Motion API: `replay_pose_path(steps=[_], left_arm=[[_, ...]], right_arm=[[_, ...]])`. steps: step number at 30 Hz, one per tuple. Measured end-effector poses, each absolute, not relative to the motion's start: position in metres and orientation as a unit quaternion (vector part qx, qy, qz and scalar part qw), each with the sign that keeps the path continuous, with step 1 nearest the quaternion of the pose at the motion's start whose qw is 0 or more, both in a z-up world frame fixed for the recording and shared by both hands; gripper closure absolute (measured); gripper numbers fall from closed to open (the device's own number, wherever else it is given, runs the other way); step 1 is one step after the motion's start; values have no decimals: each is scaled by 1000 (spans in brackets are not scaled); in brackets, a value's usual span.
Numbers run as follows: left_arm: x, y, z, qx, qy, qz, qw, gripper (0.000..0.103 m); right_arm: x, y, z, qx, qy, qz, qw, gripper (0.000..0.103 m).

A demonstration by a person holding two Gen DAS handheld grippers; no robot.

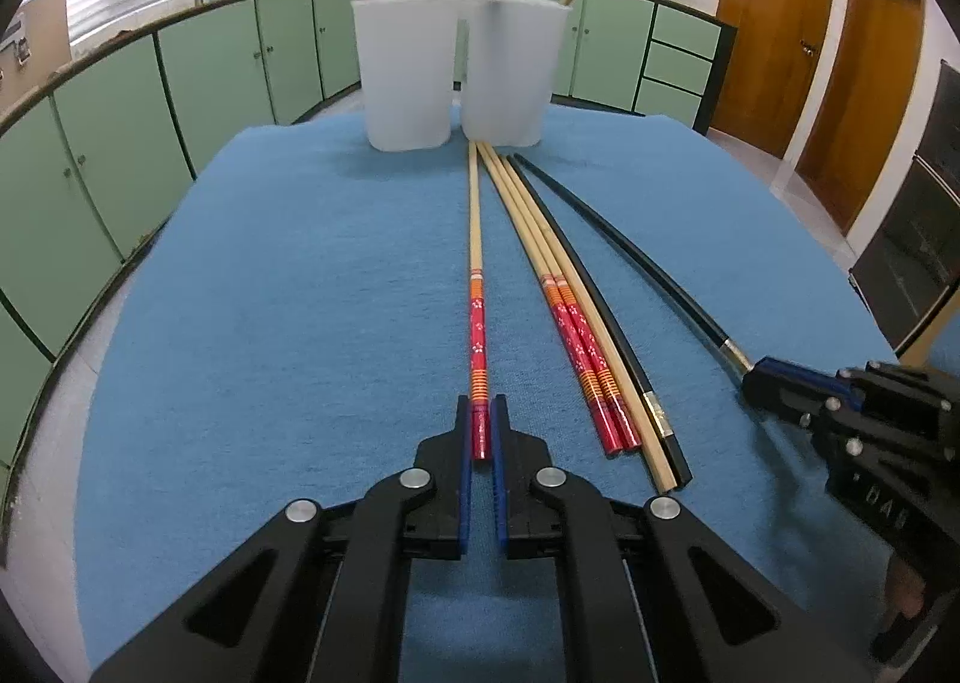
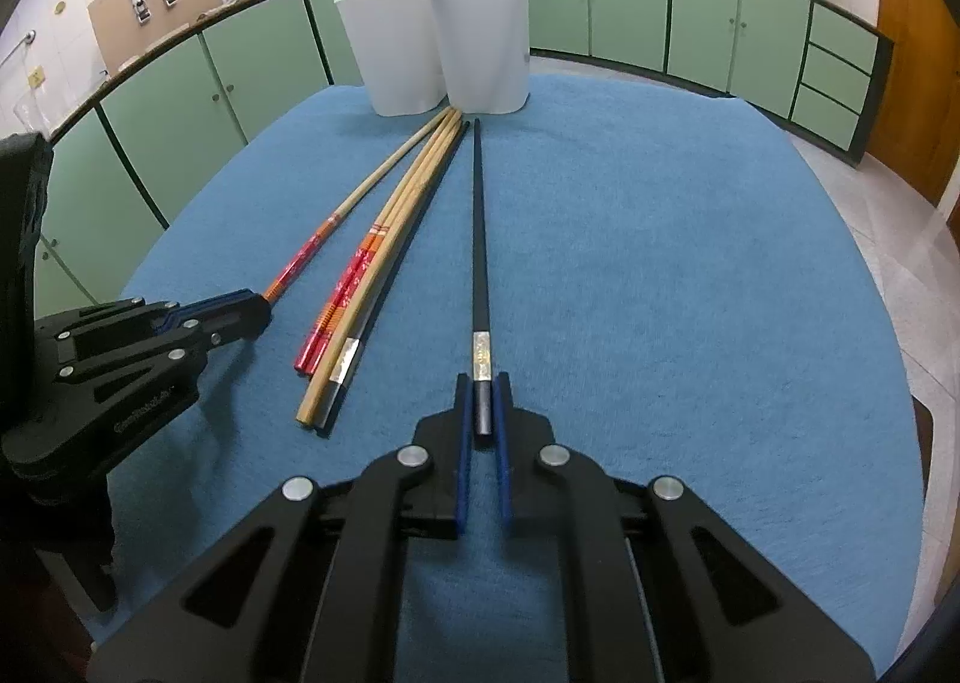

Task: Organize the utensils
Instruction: 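Grasp a red-patterned chopstick with the left gripper, then carry both chopsticks up and insert them into the white holder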

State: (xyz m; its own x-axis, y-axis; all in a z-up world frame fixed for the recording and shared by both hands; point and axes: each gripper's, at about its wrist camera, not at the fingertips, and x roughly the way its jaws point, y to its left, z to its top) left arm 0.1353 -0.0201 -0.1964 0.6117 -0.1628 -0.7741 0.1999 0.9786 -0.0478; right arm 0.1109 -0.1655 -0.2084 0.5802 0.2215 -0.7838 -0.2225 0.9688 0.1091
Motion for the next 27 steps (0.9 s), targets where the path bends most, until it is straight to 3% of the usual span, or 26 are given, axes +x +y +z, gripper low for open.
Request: replay_pose_path(steps=[17,27], left_arm=[[128,1,-72,37,297,-113,948,97],[164,1,-33,36,256,-138,956,98]], right_arm=[[118,-194,-99,7,345,139,928,97],[151,-203,-38,16,312,168,935,97]])
